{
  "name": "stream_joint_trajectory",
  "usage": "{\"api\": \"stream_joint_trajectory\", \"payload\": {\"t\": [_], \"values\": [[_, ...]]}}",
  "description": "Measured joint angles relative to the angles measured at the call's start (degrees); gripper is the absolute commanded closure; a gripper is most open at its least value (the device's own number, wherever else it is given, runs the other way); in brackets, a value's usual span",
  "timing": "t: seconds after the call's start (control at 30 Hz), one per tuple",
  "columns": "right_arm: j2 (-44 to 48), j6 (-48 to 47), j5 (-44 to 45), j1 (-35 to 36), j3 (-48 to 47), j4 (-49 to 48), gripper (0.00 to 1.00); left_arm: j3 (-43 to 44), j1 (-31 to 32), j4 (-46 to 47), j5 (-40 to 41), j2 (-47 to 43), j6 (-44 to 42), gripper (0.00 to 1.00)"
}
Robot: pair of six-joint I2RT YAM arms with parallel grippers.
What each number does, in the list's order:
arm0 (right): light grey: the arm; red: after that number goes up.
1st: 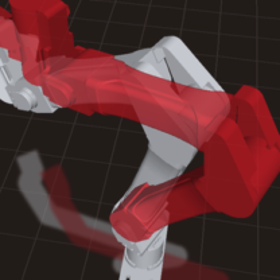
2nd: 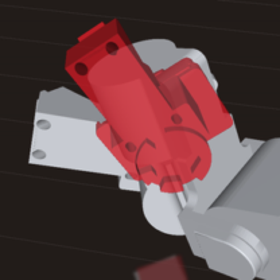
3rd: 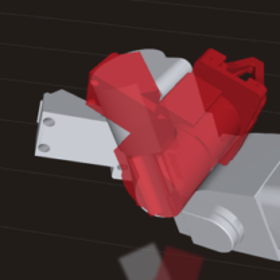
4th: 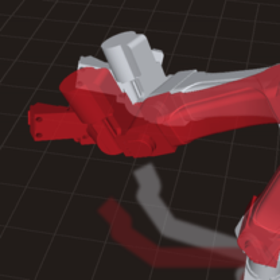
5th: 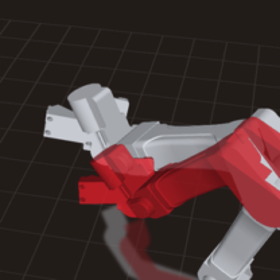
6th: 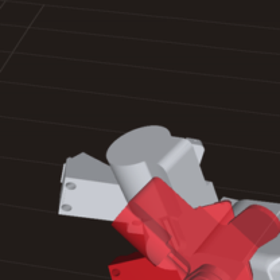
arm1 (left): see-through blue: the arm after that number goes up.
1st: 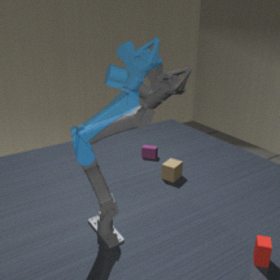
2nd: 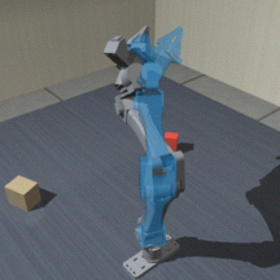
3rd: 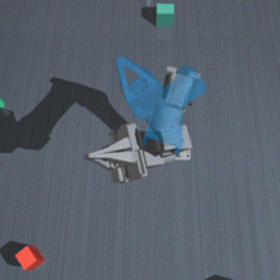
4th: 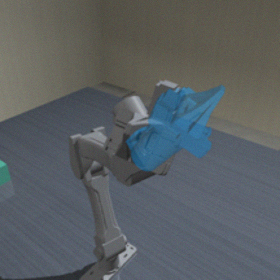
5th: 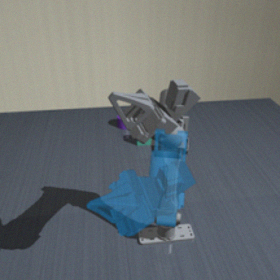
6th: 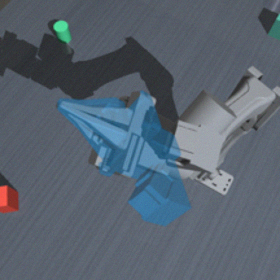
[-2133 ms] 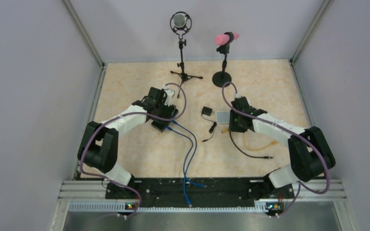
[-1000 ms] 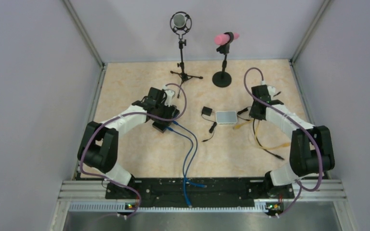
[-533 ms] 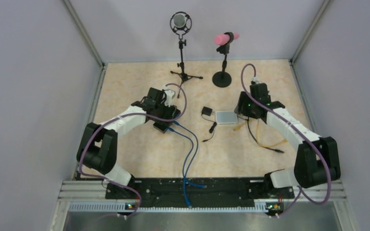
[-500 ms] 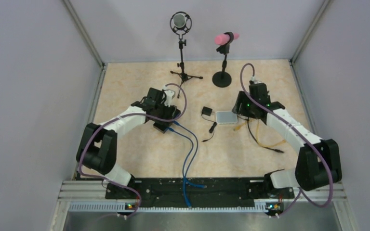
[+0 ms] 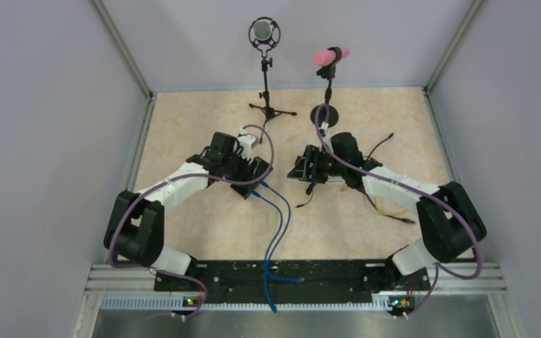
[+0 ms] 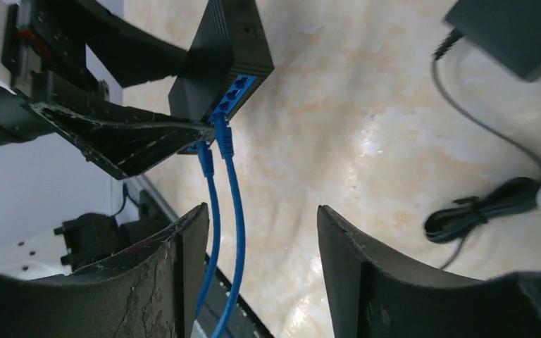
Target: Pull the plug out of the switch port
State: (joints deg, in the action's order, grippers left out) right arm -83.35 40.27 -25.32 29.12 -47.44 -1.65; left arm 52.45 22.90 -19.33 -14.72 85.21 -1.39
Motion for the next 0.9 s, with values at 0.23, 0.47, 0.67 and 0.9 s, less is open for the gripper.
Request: {"api": "stream_joint_trajectory", "payload": {"t": [0.23,0.47,0.67,0.9], "values": [[-8.46,5.03,-7.13,3.63,0.13,-9.44,0.50,-1.38,0.00,1.29,-3.87,-2.38,-0.04,0.93],[-14.34,9.44,-11.06,6.36,0.07,-16.09,0.52,-1.57,0.00,1.73,-5.73,-2.60,-0.04,0.93],[-16.68,11.45,-12.55,6.51,-1.27,-19.19,0.60,-2.01,0.00,1.75,-6.14,-2.89,-0.07,0.92],[-19.12,12.63,-13.53,6.73,-3.91,-20.57,0.63,-2.21,0.00,1.81,-6.97,-2.97,-0.11,0.94]]}}
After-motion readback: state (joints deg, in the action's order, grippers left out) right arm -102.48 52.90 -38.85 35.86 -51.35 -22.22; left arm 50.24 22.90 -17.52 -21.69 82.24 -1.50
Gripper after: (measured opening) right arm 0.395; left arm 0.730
